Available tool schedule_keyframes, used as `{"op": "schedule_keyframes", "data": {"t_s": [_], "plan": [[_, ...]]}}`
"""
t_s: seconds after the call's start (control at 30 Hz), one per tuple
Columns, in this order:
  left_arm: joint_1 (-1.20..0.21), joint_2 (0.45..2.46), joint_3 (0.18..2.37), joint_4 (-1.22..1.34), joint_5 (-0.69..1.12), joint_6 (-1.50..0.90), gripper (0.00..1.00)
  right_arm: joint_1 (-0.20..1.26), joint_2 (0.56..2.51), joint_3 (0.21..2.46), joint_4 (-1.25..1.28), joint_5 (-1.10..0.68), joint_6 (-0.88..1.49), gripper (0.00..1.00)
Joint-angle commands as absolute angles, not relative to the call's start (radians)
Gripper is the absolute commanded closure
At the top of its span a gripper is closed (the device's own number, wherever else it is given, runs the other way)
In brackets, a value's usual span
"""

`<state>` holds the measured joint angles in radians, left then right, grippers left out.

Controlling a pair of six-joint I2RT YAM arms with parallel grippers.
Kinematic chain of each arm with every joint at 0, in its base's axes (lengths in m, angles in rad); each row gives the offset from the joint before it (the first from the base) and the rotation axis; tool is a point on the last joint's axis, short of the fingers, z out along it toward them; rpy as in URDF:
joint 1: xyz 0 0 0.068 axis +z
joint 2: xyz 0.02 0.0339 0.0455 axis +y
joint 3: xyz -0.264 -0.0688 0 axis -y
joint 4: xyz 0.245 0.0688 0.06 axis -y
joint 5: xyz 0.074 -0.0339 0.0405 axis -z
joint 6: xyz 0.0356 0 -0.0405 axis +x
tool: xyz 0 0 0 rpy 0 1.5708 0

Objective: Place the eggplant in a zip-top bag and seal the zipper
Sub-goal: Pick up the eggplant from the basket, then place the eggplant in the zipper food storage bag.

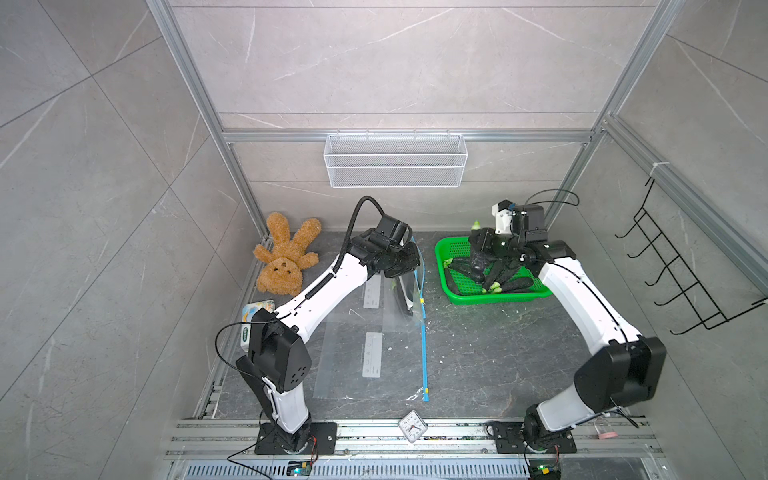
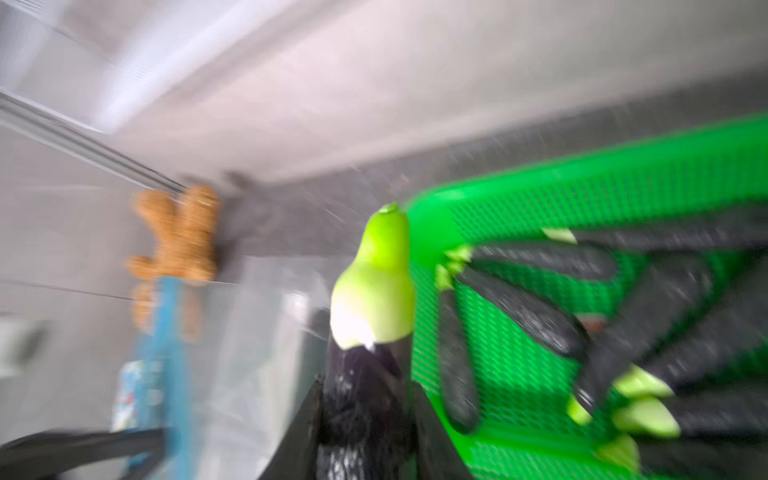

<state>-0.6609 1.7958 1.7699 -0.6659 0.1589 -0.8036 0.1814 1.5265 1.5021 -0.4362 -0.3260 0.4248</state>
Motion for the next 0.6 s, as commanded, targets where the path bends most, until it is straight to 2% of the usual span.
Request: {"op": "schedule_keyframes", "data": {"t_s": [0.0,0.27,0.57], "plan": [[-0.659,1.750,1.823,-0.670,0.152,-0.797,1.00,0.254,1.500,1.459,-0.276,-0.391,0.542,0.78],[-0.658,1.745,1.838,-0.684,0.150,-0.803,1.00,0.419,1.545,1.439,-0.081,-0.304,0.639,0.79],[-0.660,1.747,1.847,-0.682,0.163,-0.812,1.00,0.474,1.617,1.413,0.029,-0.243,0.687,0.79]]}}
